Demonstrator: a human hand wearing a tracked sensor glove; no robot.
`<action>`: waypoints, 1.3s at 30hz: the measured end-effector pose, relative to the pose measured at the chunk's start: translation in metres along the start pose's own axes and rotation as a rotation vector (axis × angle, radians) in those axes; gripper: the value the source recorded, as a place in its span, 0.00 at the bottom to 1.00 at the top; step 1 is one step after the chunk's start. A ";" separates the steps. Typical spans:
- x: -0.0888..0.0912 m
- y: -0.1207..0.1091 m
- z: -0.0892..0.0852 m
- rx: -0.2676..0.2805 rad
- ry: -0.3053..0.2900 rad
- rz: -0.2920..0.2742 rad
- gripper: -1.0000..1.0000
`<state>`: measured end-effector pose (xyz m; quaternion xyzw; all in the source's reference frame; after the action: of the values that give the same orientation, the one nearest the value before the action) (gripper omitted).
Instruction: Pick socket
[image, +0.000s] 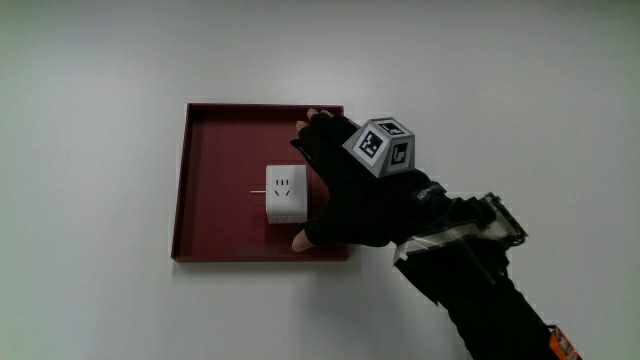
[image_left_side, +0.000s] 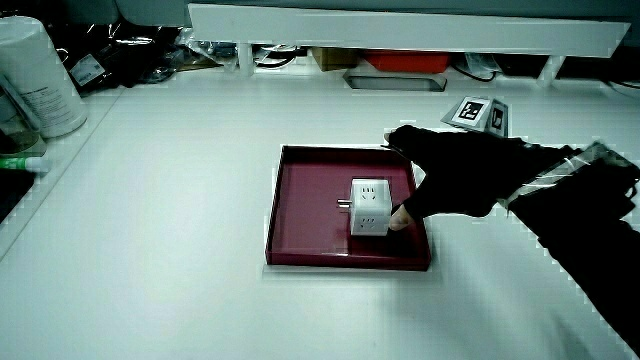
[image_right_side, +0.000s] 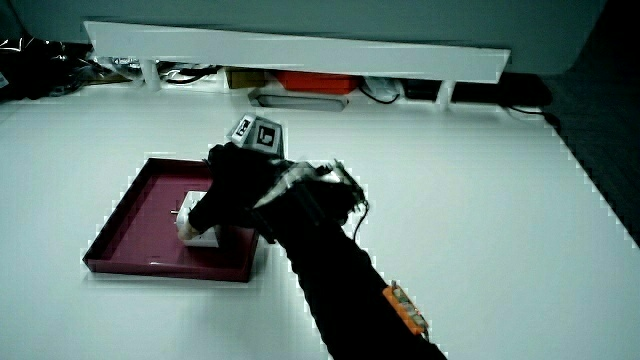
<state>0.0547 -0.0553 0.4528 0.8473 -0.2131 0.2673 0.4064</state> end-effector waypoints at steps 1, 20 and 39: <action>0.002 0.003 -0.001 0.003 0.010 -0.007 0.50; 0.013 0.030 -0.028 -0.048 0.028 -0.049 0.50; 0.016 0.028 -0.028 0.072 0.018 -0.038 0.90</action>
<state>0.0431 -0.0516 0.4939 0.8629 -0.1835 0.2748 0.3824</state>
